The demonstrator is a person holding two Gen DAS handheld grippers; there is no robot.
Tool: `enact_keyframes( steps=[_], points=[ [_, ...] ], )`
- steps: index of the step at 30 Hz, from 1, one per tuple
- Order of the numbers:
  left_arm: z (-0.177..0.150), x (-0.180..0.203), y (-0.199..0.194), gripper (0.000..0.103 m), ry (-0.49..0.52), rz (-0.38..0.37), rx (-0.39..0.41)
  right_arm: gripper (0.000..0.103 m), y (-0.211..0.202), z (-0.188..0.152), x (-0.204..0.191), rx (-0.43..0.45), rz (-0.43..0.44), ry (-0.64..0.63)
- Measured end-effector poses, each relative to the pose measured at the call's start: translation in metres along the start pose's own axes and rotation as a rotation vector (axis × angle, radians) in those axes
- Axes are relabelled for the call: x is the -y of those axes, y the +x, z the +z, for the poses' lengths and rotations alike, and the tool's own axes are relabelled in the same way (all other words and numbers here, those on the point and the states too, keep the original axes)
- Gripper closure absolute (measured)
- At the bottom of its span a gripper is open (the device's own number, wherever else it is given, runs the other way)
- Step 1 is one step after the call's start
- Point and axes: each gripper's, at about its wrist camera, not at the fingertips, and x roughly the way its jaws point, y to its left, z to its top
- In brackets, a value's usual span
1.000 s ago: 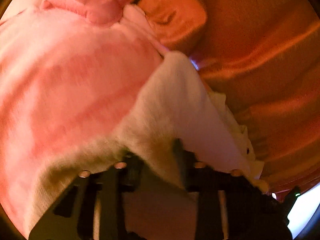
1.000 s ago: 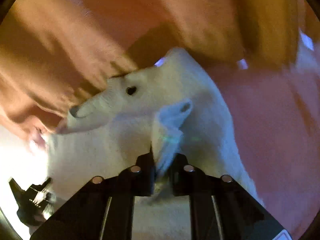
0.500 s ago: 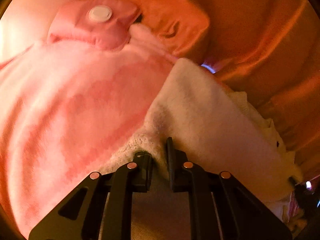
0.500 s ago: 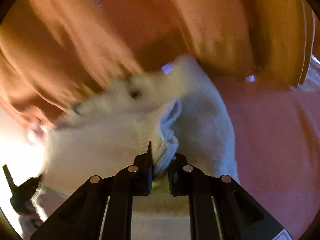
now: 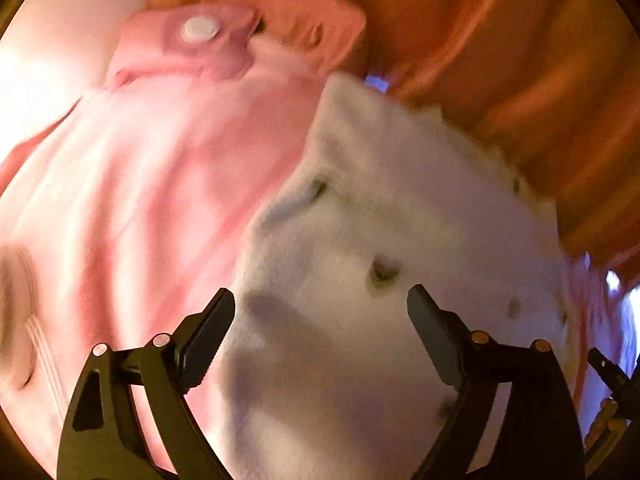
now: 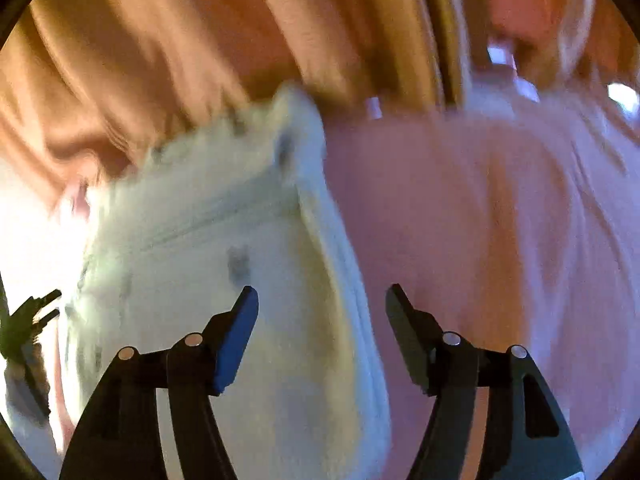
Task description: Fold small clothes
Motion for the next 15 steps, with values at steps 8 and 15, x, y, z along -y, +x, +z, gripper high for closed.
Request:
enact_keyframes(
  steps=[8, 15],
  points=[
    [-0.067, -0.024, -0.011, 0.017, -0.079, -0.028, -0.170, 0.037, 0.007, -0.056, -0.012, -0.065, 0.129, 0.046],
    [-0.062, 0.003, -0.007, 0.084, 0.016, 0.025, -0.161, 0.091, 0.015, -0.044, -0.023, -0.015, 0.122, 0.074]
  ],
)
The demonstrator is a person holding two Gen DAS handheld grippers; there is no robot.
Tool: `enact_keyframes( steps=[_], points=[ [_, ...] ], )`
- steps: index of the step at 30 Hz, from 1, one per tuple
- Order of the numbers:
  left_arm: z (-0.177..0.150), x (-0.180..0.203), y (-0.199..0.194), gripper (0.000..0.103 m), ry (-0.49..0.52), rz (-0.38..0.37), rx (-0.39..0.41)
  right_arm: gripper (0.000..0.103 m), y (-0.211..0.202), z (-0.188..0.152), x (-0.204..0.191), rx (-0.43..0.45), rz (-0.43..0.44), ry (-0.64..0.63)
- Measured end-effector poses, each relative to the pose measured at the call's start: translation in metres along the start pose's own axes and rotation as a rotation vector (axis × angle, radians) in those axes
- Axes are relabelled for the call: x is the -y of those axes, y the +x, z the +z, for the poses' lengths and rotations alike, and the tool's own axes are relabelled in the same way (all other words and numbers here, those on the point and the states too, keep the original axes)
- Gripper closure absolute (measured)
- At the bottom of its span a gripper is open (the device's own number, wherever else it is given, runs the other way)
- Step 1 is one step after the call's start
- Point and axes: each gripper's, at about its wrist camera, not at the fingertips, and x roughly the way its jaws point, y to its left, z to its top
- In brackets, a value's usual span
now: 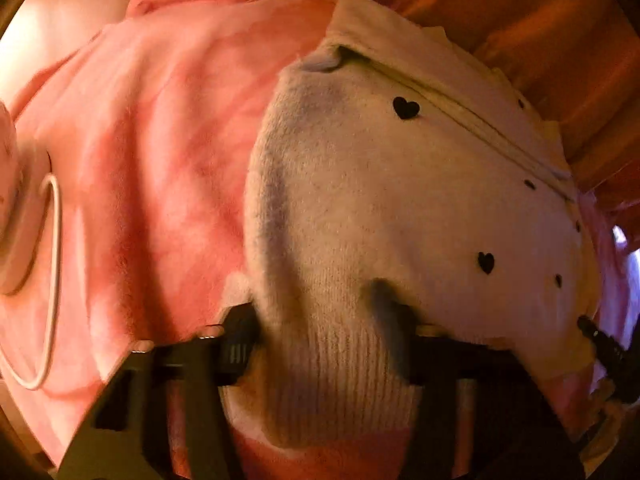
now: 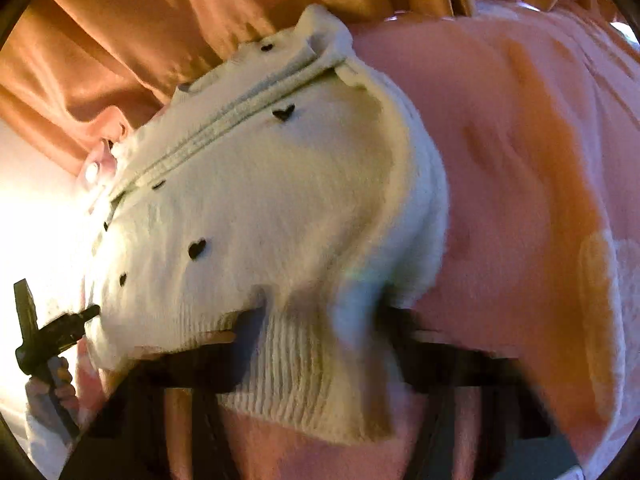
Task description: Fold small clothes
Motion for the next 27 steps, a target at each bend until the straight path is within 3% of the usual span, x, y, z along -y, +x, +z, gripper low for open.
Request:
enact_keyframes(
  steps=[2, 6, 10, 16, 22, 27],
  points=[
    [0.004, 0.003, -0.008, 0.096, -0.008, -0.030, 0.006, 0.093, -0.021, 0.003, 0.001, 0.063, 0.016, 0.019],
    [0.004, 0.012, -0.052, 0.097, 0.006, -0.063, 0.072, 0.095, -0.078, -0.004, -0.007, 0.175, 0.044, 0.003],
    [-0.021, 0.029, -0.098, 0.097, 0.071, -0.093, 0.112, 0.098, -0.126, -0.036, -0.008, 0.212, 0.077, -0.004],
    [-0.097, 0.031, -0.136, 0.098, 0.156, -0.116, 0.060, 0.098, -0.160, -0.111, 0.011, 0.131, 0.030, -0.010],
    [-0.151, 0.002, -0.149, 0.103, 0.087, -0.122, -0.080, 0.100, -0.196, -0.172, 0.030, 0.020, 0.049, 0.049],
    [-0.154, 0.004, -0.164, 0.103, 0.106, -0.141, -0.057, 0.103, -0.208, -0.159, 0.020, 0.046, 0.016, -0.008]
  ],
)
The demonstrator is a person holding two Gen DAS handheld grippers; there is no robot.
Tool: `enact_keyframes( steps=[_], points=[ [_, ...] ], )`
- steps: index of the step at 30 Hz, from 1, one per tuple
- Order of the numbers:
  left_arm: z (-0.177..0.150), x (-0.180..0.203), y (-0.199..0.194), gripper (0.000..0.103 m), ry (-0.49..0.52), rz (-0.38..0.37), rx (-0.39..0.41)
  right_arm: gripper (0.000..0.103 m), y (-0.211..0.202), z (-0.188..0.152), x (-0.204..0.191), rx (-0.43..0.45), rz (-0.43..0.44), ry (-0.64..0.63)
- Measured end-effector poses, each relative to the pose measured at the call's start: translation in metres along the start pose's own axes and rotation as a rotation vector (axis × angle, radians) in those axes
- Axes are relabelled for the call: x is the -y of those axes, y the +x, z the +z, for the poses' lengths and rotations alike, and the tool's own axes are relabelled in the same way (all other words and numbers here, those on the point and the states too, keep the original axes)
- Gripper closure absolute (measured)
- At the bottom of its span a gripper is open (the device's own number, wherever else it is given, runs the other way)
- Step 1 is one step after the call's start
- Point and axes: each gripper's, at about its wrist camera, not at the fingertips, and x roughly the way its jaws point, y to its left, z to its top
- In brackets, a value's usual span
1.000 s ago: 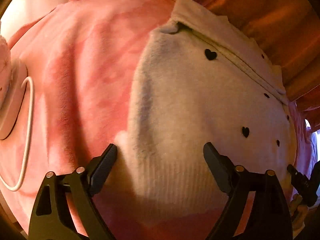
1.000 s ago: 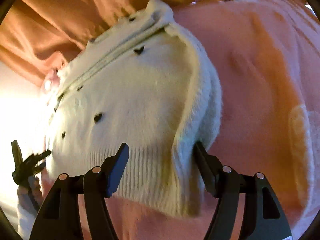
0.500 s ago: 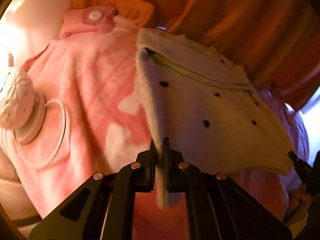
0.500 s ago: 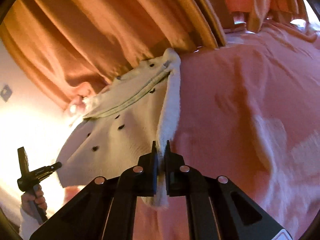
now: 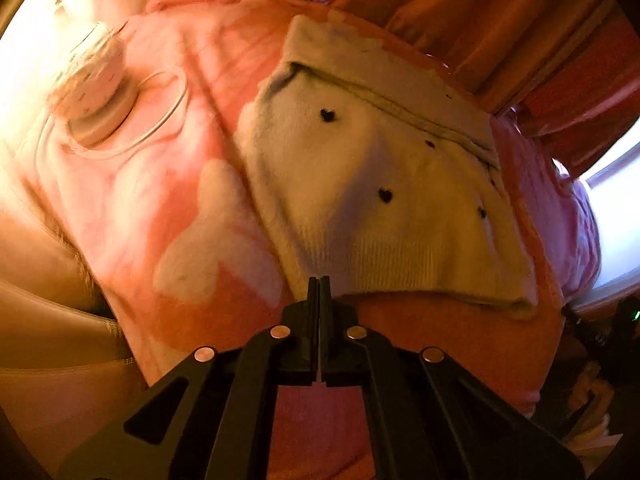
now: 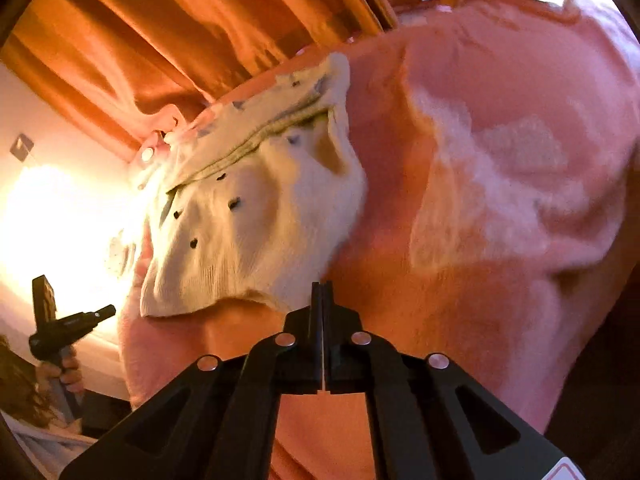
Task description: Fold small clothes
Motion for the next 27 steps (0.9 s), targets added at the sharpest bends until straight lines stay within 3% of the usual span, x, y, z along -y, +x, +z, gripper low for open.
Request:
enact_keyframes(
  steps=[2, 4, 5, 6, 7, 10, 11, 12, 14, 15, 17, 19, 21, 23, 27],
  points=[
    [0.008, 0.005, 0.020, 0.103, 0.014, 0.008, -0.005, 0.101, 0.015, 0.009, -0.002, 0.003, -0.024, -0.022],
    [0.016, 0.009, 0.041, 0.089, 0.014, 0.031, -0.026, 0.090, 0.037, 0.014, -0.003, -0.036, -0.025, -0.004],
    [0.019, 0.008, 0.048, 0.068, 0.006, 0.053, -0.037, 0.085, 0.045, 0.011, -0.002, -0.061, -0.027, 0.008],
    [0.022, 0.004, 0.055, 0.041, -0.017, 0.072, -0.054, 0.069, 0.045, 0.011, -0.002, -0.061, -0.027, 0.008],
    [0.022, -0.002, 0.057, 0.032, -0.037, 0.079, -0.061, 0.060, 0.051, 0.007, 0.001, -0.082, -0.034, 0.015],
    [0.019, -0.009, 0.062, 0.021, -0.053, 0.073, -0.056, 0.053, 0.065, -0.007, -0.003, -0.103, -0.118, -0.025],
    [0.017, -0.007, 0.064, 0.017, -0.036, 0.079, -0.058, 0.045, 0.067, -0.009, -0.006, -0.107, -0.137, -0.059],
    [0.018, -0.004, 0.070, 0.016, -0.023, 0.093, -0.058, 0.038, 0.072, -0.011, -0.013, -0.113, -0.155, -0.091],
    [0.018, -0.005, 0.082, 0.014, -0.023, 0.084, -0.074, 0.035, 0.079, -0.012, -0.020, -0.111, -0.157, -0.127],
    [0.020, -0.002, 0.087, 0.014, -0.013, 0.123, -0.060, 0.035, 0.085, -0.011, -0.021, -0.118, -0.151, -0.140],
    [0.024, 0.003, 0.095, 0.018, 0.027, 0.117, -0.040, 0.036, 0.102, -0.008, -0.023, -0.142, -0.124, -0.137],
    [0.027, 0.004, 0.107, 0.039, 0.025, 0.098, -0.074, 0.044, 0.121, -0.004, -0.022, -0.162, -0.103, -0.128],
    [0.030, -0.002, 0.117, 0.084, -0.003, 0.072, -0.108, 0.092, 0.130, -0.003, -0.020, -0.171, -0.097, -0.119],
    [0.033, -0.009, 0.109, 0.085, -0.073, -0.005, -0.102, 0.092, 0.134, 0.002, -0.013, -0.195, -0.022, -0.053],
    [0.053, -0.006, 0.066, 0.087, -0.082, -0.078, 0.012, 0.093, 0.094, 0.026, -0.023, -0.059, 0.103, -0.051]
  ],
)
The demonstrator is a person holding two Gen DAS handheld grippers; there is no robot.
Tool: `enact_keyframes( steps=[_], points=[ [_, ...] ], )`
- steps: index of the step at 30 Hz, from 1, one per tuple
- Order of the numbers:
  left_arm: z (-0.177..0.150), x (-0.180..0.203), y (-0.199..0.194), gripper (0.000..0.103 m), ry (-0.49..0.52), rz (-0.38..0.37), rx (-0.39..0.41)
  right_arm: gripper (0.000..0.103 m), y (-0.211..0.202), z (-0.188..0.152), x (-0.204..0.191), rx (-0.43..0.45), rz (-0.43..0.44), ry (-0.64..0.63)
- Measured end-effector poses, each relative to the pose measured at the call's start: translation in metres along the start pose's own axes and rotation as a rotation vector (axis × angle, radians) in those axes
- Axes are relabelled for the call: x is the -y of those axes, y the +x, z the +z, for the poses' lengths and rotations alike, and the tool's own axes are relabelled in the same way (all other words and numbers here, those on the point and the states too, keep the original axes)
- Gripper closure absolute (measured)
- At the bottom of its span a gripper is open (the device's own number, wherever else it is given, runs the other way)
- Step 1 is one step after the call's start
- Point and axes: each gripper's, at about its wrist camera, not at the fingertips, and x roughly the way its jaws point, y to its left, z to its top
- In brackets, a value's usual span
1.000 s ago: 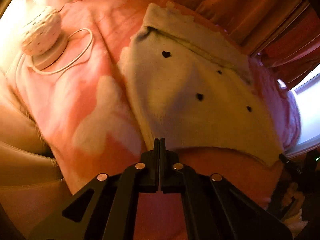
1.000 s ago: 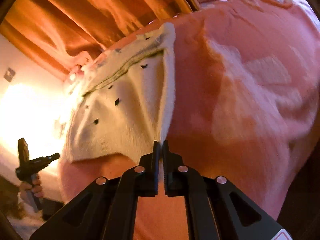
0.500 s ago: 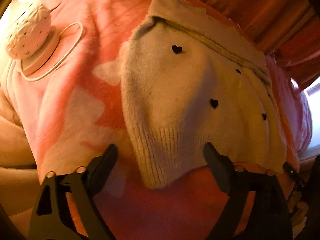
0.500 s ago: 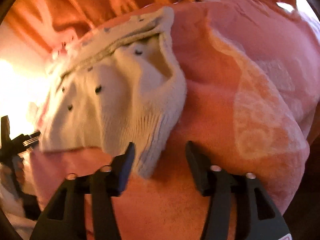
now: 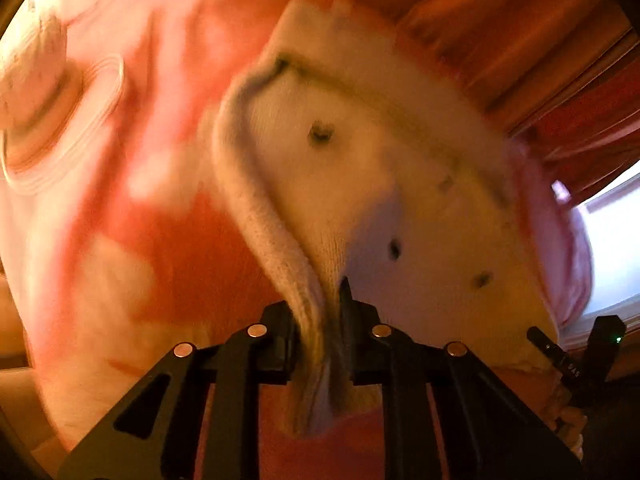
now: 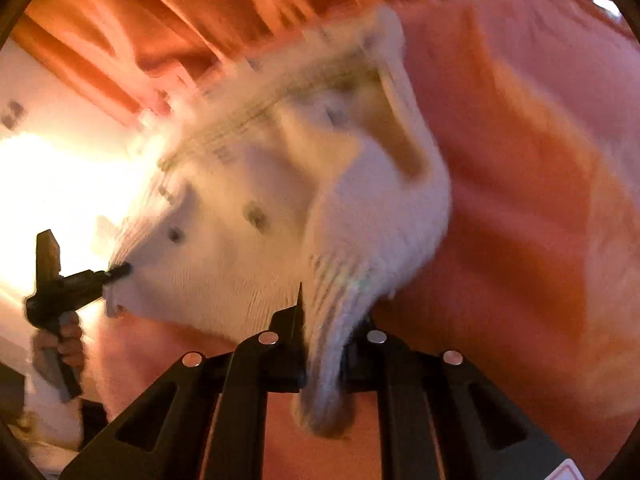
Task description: Fold small clothes
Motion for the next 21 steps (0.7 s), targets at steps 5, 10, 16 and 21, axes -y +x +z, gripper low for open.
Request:
enact_keyframes(
  steps=[5, 10, 16, 21],
  points=[
    [0.080, 0.033, -0.042, 0.087, 0.093, -0.023, 0.206, 0.093, -0.038, 0.089, -0.010, 0.215, 0.128, -0.026],
    [0.200, 0.047, 0.013, 0.086, 0.106, 0.123, 0.318, 0.083, 0.027, 0.218, 0.034, 0.270, 0.226, 0.084],
    [0.252, -0.002, 0.091, 0.063, -0.010, 0.221, 0.334, 0.065, 0.085, 0.270, 0.088, 0.368, 0.119, 0.283],
    [0.230, 0.010, 0.104, 0.021, 0.171, 0.272, 0.356, 0.046, 0.083, 0.262, 0.065, 0.405, -0.087, 0.017]
  ],
)
